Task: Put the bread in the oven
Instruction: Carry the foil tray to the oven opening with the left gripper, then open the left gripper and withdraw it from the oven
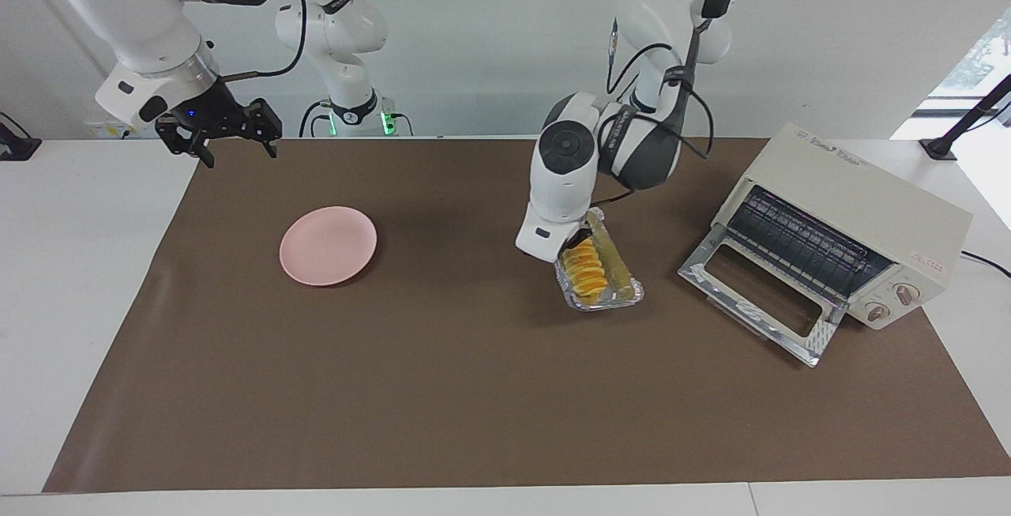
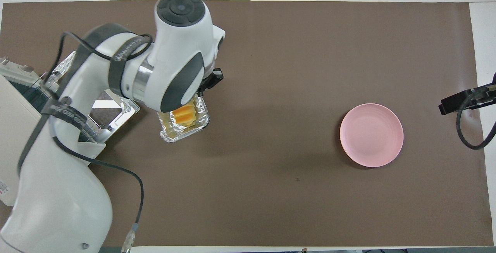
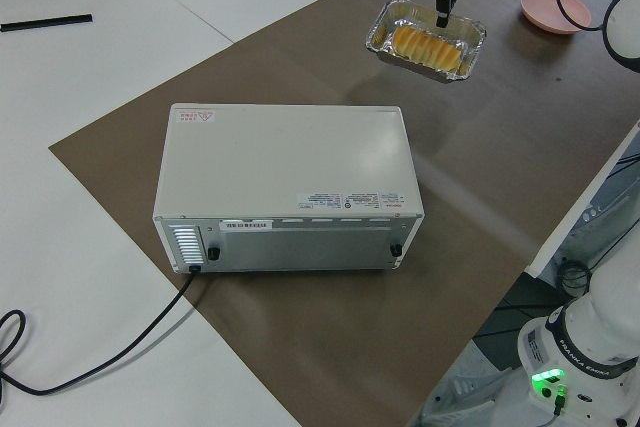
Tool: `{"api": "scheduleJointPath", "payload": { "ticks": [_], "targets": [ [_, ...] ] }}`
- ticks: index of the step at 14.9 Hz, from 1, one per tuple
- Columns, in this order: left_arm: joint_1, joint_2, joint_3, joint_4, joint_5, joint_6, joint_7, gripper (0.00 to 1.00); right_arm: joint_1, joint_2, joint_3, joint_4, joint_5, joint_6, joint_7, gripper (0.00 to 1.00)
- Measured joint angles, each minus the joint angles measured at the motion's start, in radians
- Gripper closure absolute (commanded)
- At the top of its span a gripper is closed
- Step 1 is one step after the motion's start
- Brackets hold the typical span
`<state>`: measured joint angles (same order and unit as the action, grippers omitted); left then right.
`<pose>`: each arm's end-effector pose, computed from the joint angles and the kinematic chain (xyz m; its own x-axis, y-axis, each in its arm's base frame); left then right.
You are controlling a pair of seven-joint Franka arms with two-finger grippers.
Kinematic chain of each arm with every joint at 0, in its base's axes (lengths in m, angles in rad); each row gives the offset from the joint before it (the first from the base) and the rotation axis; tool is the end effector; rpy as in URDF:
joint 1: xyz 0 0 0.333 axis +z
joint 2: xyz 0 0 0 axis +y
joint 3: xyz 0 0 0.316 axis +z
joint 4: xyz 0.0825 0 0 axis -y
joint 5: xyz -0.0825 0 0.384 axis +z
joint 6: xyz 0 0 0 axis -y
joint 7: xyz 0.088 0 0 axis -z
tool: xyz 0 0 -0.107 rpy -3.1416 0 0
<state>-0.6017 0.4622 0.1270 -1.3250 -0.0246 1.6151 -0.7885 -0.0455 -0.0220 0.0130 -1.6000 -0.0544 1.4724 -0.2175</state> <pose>0.5922 -0.3252 0.4586 0.9464 0.3088 -0.0952 0.2941 -0.9452 -0.1419 0.5359 -0.0236 0.6150 0.9772 0.1786 -0.1146 0.1831 -0.9826 0.0307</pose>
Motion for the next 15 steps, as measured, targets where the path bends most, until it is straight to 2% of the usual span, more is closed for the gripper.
{"api": "scheduleJointPath", "payload": {
  "ticks": [3, 5, 7, 9, 15],
  "targets": [
    [0.017, -0.013, 0.188, -0.010, 0.000, -0.019, 0.001, 1.00, 0.000, -0.005, 0.004, 0.012, -0.003, 0.004, 0.000, 0.00],
    [0.082, -0.005, 0.257, -0.028, 0.000, -0.018, 0.002, 1.00, 0.000, -0.005, 0.004, 0.022, -0.003, 0.004, 0.000, 0.00],
    [0.175, -0.005, 0.269, -0.069, 0.001, 0.004, 0.020, 1.00, 0.000, -0.006, 0.004, 0.029, -0.003, 0.004, 0.000, 0.00],
    [0.221, -0.011, 0.273, -0.121, 0.018, 0.026, 0.041, 1.00, 0.000, -0.006, 0.003, 0.033, -0.003, 0.004, 0.000, 0.00],
    [0.212, -0.071, 0.267, -0.270, 0.096, 0.041, 0.047, 1.00, -0.005, -0.006, -0.002, 0.038, 0.016, 0.004, 0.000, 0.00]
  ]
}}
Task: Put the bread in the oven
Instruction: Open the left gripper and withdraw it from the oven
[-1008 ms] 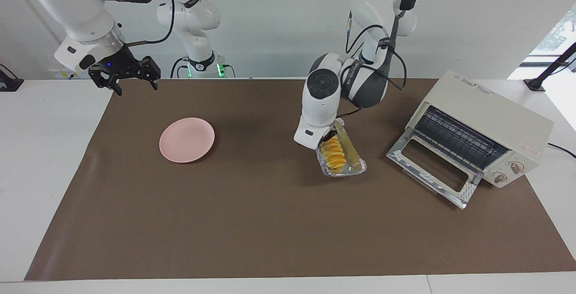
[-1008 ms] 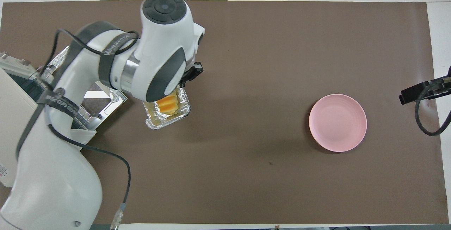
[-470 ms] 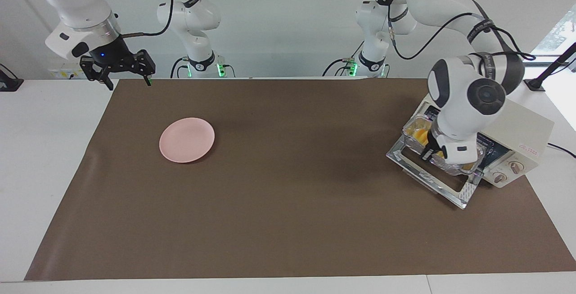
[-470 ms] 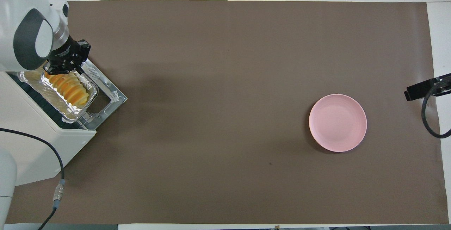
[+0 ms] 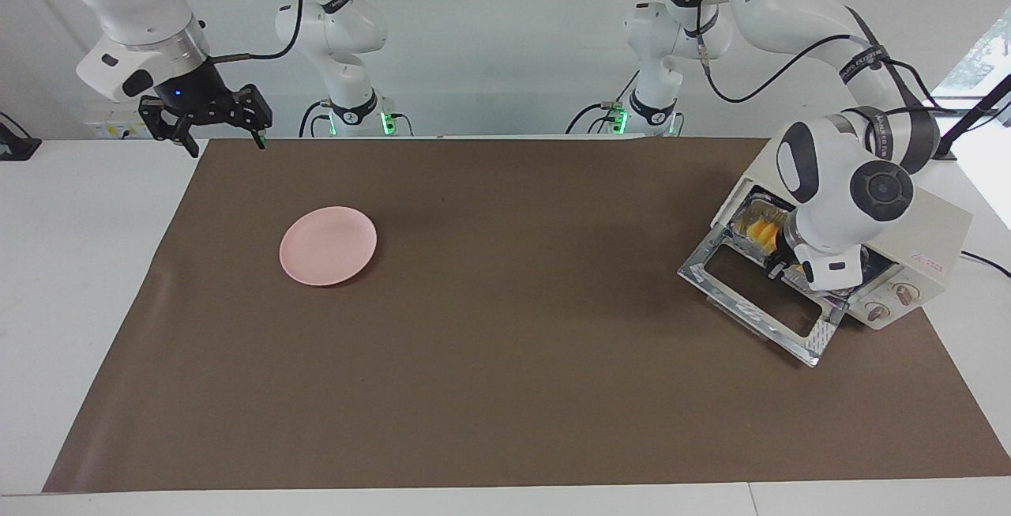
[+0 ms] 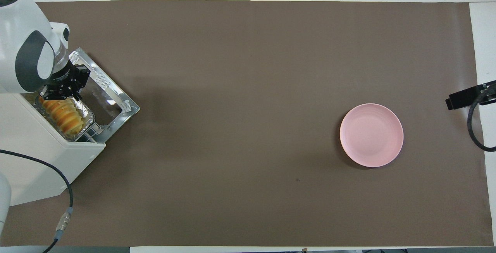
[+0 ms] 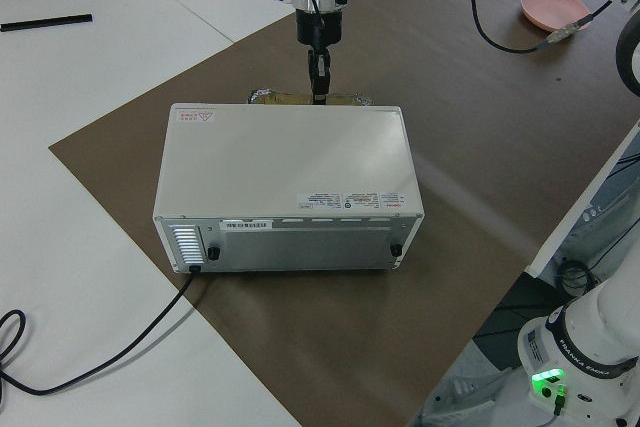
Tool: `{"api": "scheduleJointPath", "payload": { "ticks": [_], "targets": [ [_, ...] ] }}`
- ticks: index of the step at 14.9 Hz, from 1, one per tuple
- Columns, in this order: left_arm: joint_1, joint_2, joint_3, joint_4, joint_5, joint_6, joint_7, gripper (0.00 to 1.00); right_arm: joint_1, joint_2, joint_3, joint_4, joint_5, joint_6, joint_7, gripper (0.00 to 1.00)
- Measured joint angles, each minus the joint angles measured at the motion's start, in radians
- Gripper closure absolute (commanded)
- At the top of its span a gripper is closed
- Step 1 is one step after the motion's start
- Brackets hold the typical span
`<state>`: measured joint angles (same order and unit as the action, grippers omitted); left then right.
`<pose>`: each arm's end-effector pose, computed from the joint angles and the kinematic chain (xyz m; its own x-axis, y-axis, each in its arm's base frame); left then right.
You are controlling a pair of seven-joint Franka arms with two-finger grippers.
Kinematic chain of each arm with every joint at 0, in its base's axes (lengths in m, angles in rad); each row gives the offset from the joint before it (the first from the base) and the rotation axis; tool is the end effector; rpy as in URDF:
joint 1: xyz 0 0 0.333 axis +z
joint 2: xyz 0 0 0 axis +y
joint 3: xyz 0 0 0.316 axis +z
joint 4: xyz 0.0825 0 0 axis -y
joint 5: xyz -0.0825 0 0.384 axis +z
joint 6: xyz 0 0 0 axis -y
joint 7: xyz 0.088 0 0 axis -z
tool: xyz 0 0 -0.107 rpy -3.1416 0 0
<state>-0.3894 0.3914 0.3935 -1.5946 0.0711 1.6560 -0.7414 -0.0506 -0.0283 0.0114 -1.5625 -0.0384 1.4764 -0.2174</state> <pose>0.6283 -0.0175 0.4021 0.7377 0.6709 -0.0759 0.6086 -0.7094 -0.3555 0.5353 -0.0253 0.6359 0.9827 0.1736 -0.0647 0.1755 -0.9841 0.0253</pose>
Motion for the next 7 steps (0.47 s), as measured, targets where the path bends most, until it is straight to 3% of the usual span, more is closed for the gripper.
{"api": "scheduleJointPath", "payload": {
  "ticks": [7],
  "targets": [
    [0.000, -0.046, 0.000, -0.089, 0.069, 0.007, 0.035, 1.00, -0.007, 0.000, 0.000, 0.001, 0.010, 0.019, 0.000, 0.00]
  ]
}}
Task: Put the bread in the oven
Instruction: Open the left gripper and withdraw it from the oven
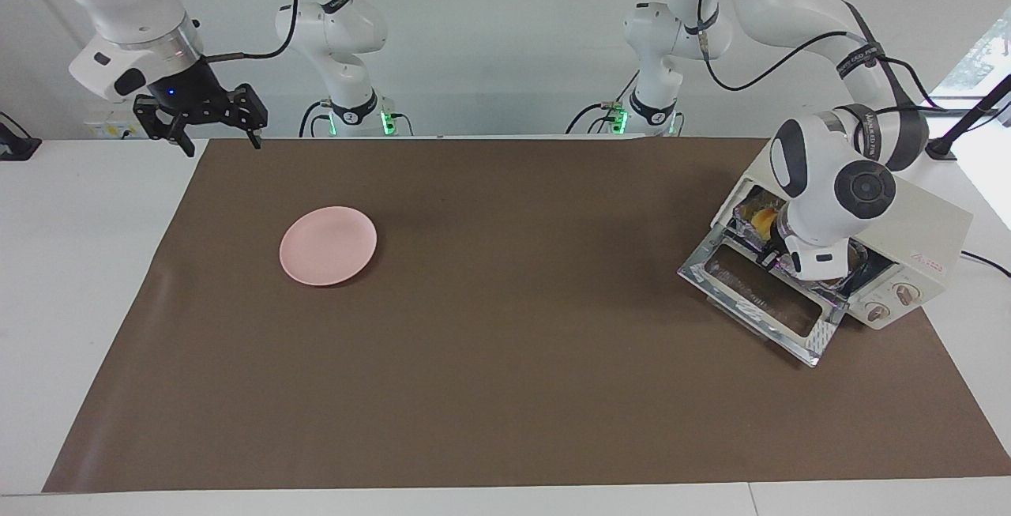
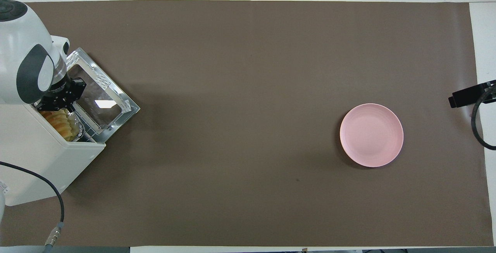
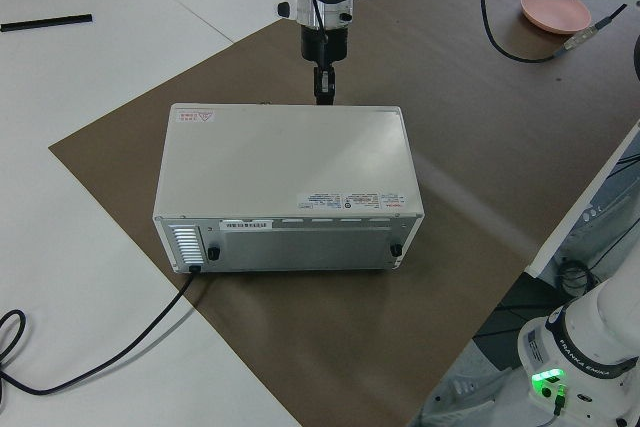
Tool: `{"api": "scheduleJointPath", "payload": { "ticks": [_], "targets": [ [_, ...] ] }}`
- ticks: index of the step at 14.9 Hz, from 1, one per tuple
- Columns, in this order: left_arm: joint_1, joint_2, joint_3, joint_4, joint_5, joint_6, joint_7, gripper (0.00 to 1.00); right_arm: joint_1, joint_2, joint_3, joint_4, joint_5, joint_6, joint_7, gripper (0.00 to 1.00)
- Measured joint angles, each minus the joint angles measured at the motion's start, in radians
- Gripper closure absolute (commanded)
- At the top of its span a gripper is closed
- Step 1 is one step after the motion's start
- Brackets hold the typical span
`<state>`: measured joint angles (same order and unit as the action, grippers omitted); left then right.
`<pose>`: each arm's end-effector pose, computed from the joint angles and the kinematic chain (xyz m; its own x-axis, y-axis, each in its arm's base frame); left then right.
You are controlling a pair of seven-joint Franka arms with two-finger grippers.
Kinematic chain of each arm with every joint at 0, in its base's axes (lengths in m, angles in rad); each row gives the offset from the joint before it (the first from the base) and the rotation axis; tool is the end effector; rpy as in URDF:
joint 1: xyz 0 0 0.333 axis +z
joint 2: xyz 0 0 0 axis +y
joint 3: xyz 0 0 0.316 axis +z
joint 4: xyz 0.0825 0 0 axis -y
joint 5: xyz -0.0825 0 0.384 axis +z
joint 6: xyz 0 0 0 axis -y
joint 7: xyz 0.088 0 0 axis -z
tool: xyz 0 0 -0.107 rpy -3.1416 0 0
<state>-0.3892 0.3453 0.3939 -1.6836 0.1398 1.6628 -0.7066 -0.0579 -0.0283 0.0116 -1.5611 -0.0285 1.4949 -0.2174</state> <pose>0.6085 -0.0039 0.3923 0.7649 0.6379 -0.0895 0.5552 -0.7234 -0.4104 0.5373 -0.0280 0.6380 0.9848 0.1681 -0.0432 0.1690 -0.9854 0.0200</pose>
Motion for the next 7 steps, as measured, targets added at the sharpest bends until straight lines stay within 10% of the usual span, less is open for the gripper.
{"api": "scheduleJointPath", "payload": {
  "ticks": [3, 4, 6, 7],
  "targets": [
    [0.000, -0.006, 0.000, -0.014, 0.004, 0.010, 0.001, 1.00, -0.001, 0.000, -0.002, 0.000, 0.030, 0.002, 0.000, 0.00],
    [0.000, -0.007, 0.000, -0.014, 0.005, 0.010, 0.001, 0.78, -0.001, 0.000, -0.003, 0.001, 0.034, 0.002, 0.000, 0.00],
    [0.001, -0.008, 0.002, -0.015, 0.005, 0.011, 0.001, 0.00, -0.001, -0.001, -0.006, 0.001, 0.039, 0.002, 0.000, 0.00],
    [0.004, -0.008, 0.004, -0.015, 0.005, 0.011, 0.001, 0.00, -0.001, -0.001, -0.006, 0.001, 0.039, 0.002, 0.000, 0.00]
  ]
}}
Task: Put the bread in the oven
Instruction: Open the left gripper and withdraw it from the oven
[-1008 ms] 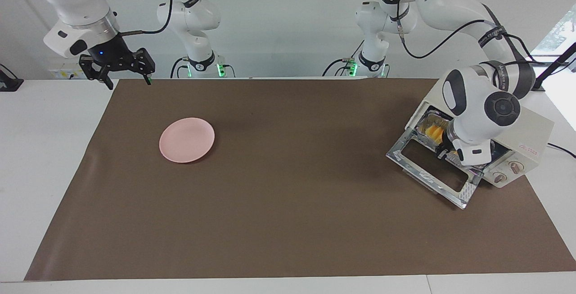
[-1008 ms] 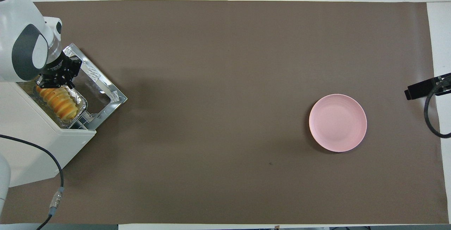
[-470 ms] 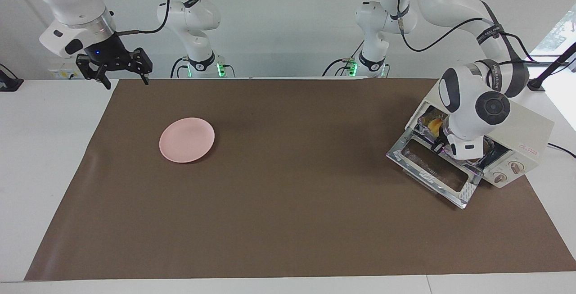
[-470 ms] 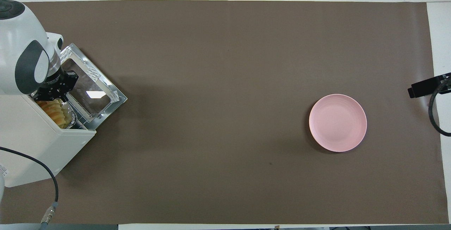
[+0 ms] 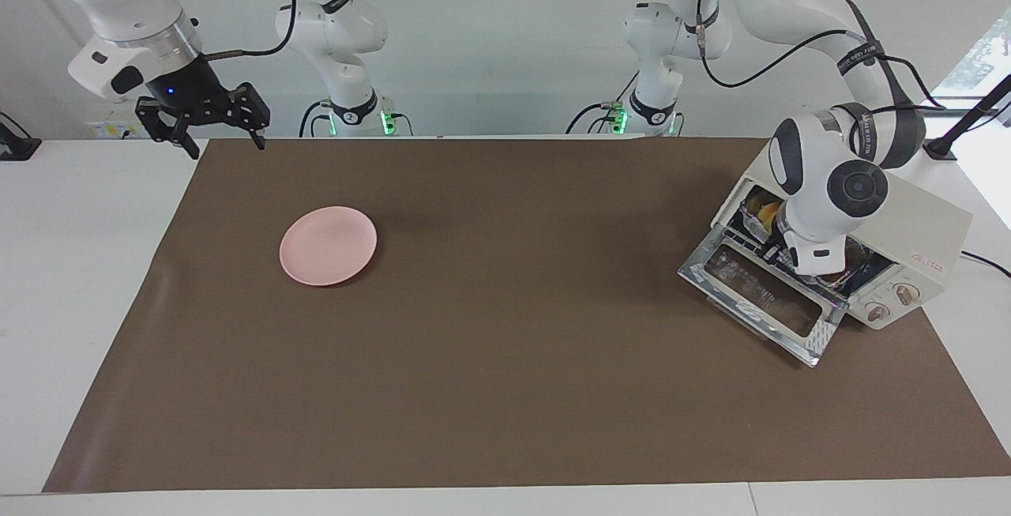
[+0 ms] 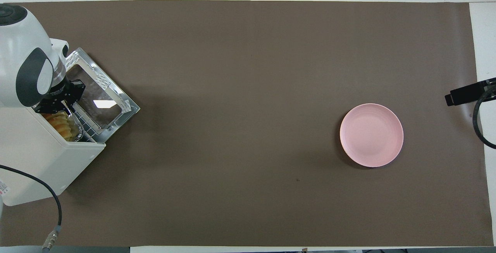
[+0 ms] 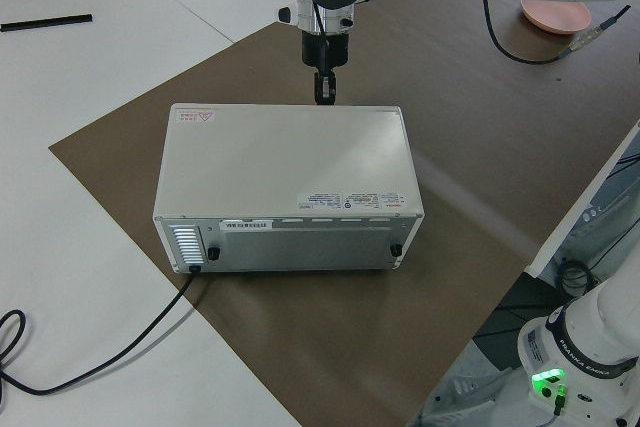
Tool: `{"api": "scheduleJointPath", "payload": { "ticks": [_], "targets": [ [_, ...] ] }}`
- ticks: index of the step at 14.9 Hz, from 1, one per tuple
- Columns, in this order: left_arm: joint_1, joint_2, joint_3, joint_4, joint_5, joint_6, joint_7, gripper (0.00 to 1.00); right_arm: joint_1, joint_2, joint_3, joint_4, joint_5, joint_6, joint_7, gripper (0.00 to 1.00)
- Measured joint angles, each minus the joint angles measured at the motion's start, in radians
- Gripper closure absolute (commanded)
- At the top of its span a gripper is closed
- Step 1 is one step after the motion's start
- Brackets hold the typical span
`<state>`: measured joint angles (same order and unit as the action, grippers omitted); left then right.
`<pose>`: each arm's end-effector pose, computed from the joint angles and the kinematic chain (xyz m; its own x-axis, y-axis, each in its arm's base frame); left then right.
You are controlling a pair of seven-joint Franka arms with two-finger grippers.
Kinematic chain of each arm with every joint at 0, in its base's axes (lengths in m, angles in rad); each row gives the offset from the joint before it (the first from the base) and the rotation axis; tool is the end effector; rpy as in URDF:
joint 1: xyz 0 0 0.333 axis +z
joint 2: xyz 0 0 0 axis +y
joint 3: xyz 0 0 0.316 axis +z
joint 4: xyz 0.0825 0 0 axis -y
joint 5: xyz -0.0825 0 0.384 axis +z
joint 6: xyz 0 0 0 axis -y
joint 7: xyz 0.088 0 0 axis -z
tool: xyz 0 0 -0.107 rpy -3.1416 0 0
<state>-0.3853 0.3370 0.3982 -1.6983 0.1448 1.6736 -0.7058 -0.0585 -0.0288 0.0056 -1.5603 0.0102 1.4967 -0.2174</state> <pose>0.6063 0.0021 0.3916 0.7625 0.6413 -0.0855 0.5598 -0.7203 -0.4097 0.5374 -0.0272 0.6388 0.9859 0.1645 -0.0318 0.1640 -0.9863 -0.0173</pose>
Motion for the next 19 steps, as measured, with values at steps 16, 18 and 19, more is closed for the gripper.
{"api": "scheduleJointPath", "payload": {
  "ticks": [16, 18, 19],
  "targets": [
    [0.015, -0.275, 0.000, 0.157, -0.053, -0.300, 0.599, 0.00, 0.000, -0.002, 0.000, -0.001, 0.000, -0.003, 0.000, 0.00],
    [0.089, -0.331, -0.078, 0.140, -0.068, -0.354, 0.658, 0.00, 0.000, -0.002, 0.000, -0.001, 0.000, -0.003, 0.000, 0.00],
    [0.190, -0.343, -0.188, 0.135, -0.075, -0.365, 0.699, 0.00, 0.000, -0.002, 0.000, -0.001, 0.000, -0.003, 0.000, 0.00]
  ]
}}
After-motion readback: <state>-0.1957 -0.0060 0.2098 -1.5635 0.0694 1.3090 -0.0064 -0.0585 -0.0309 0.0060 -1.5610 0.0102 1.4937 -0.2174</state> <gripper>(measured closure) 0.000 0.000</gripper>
